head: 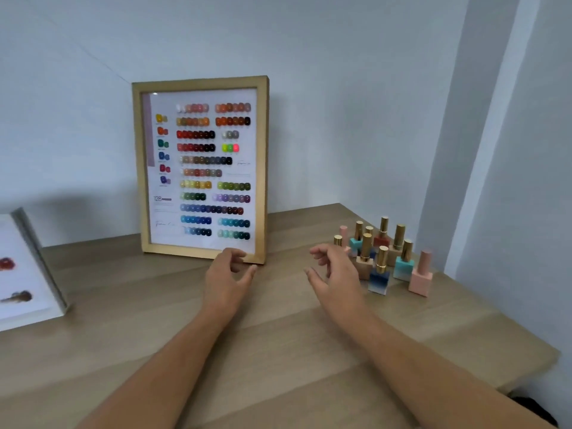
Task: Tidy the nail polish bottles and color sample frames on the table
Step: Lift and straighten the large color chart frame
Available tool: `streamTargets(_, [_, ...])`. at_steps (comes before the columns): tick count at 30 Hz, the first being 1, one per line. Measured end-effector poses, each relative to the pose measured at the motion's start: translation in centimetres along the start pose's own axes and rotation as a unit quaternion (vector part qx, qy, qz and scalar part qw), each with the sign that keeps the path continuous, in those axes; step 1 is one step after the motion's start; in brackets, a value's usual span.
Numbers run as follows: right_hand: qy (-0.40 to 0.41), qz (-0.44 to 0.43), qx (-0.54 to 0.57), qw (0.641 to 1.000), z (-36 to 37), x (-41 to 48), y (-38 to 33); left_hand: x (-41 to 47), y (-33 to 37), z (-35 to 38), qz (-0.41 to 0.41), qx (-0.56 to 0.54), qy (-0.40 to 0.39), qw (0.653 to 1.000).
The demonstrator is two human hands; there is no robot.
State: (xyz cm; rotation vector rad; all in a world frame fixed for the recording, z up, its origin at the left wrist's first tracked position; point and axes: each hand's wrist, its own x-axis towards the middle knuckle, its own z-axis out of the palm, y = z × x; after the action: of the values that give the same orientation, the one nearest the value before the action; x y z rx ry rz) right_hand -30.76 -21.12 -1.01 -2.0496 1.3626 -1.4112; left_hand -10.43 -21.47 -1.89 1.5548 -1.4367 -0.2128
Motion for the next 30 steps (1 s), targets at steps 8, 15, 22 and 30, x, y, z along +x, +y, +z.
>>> streamTargets(8, [-0.049, 0.05, 0.037, 0.997, 7.3, 3.0, 0.2, 1.8, -8.6, -7.1, -0.091, 0.046, 0.097, 0.99])
streamTargets(15, [-0.032, 0.073, 0.087, 0.993, 11.0, 6.5, 0.4, 6.6, -13.8, -8.9, -0.134, -0.001, 0.142, 0.981])
streamTargets(22, [-0.021, 0.055, 0.15, 0.987, 13.3, 8.9, 1.1, 11.7, -16.1, -9.0, -0.164, -0.084, 0.157, 0.97])
streamTargets(30, [0.02, 0.054, 0.128, 0.99, 14.4, 10.3, 2.8, 15.1, -17.2, -8.8, -0.162, -0.122, 0.123, 0.971])
